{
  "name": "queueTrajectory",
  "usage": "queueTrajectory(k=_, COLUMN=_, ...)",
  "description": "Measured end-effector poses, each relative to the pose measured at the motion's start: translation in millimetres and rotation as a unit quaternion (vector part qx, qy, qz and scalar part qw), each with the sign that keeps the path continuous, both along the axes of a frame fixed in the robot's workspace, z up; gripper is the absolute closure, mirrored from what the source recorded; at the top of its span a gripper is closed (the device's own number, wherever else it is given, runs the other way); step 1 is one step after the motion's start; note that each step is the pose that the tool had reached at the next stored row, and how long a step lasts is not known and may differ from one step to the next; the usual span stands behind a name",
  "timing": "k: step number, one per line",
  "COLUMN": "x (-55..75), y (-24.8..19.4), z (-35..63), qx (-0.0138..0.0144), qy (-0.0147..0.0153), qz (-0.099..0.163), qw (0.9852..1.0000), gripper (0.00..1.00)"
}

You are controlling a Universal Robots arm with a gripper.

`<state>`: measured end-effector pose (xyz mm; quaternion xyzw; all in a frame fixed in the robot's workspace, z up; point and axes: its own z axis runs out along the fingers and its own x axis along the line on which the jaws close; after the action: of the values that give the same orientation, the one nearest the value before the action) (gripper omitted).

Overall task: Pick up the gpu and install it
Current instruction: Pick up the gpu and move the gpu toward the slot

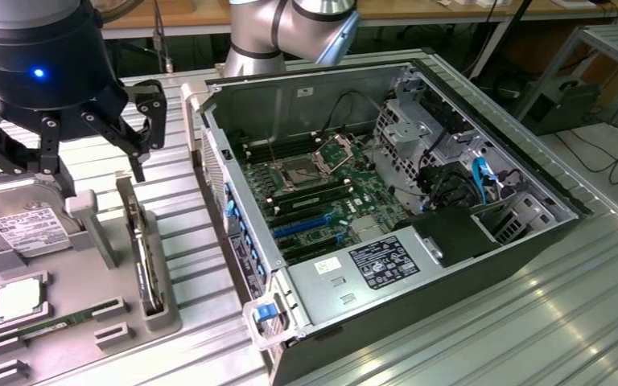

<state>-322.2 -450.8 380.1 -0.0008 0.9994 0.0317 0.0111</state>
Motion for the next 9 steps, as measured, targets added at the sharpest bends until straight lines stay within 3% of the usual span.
queueTrajectory(k=9, x=0.0, y=0.0, z=-4.9, qx=0.0001, qy=0.0007, qz=0.000, qw=1.0000, gripper=0.34)
